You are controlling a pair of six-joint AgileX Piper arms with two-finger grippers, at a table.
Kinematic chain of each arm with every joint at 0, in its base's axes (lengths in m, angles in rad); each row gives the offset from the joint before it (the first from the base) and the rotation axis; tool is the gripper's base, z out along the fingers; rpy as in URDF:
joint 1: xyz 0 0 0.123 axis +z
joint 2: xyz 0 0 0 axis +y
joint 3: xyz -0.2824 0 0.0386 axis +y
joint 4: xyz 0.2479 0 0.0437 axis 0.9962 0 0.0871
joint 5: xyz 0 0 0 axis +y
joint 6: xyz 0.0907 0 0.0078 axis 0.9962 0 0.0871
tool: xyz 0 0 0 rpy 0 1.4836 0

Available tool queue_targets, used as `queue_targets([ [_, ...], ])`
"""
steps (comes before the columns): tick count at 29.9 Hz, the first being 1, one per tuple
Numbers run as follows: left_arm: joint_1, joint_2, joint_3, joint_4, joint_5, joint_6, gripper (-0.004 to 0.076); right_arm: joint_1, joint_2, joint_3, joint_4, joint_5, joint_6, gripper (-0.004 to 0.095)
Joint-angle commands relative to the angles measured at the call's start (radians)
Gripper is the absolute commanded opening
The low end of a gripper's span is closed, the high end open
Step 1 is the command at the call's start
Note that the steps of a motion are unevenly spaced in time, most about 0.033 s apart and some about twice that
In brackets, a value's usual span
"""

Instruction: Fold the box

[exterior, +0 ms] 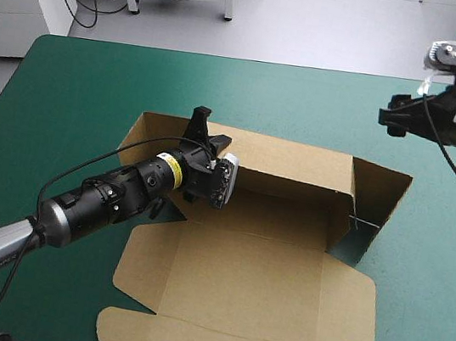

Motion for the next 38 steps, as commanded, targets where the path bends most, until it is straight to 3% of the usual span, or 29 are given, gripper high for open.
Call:
queue_targets([
  [1, -0.019, 0.012, 0.005, -0.041, 0.034, -0.034, -0.001, -0.018, 0.095, -0.129, -0.007, -0.062, 0.008, 0.0828],
  [8, -0.019, 0.012, 0.005, -0.041, 0.051, -0.076, -0.001, -0.126, 0.292, -0.267, 0.144, 0.029, -0.044, 0.0828],
  [13, -0.019, 0.012, 0.005, -0.041, 0.056, -0.106, -0.001, -0.168, 0.389, -0.267, 0.164, 0.121, -0.054, 0.0827],
  [17, -0.019, 0.012, 0.005, -0.041, 0.056, -0.152, -0.001, -0.174, 0.419, -0.219, 0.187, 0.129, -0.08, 0.0827],
  [31, -0.019, 0.012, 0.005, -0.041, 0.073, -0.168, -0.001, -0.178, 0.266, 0.107, 0.194, 0.131, -0.117, 0.0824],
  [38, -0.019, 0.012, 0.005, -0.041, 0.108, -0.175, -0.001, -0.178, 0.127, 0.289, 0.257, 0.121, -0.227, 0.0823],
])
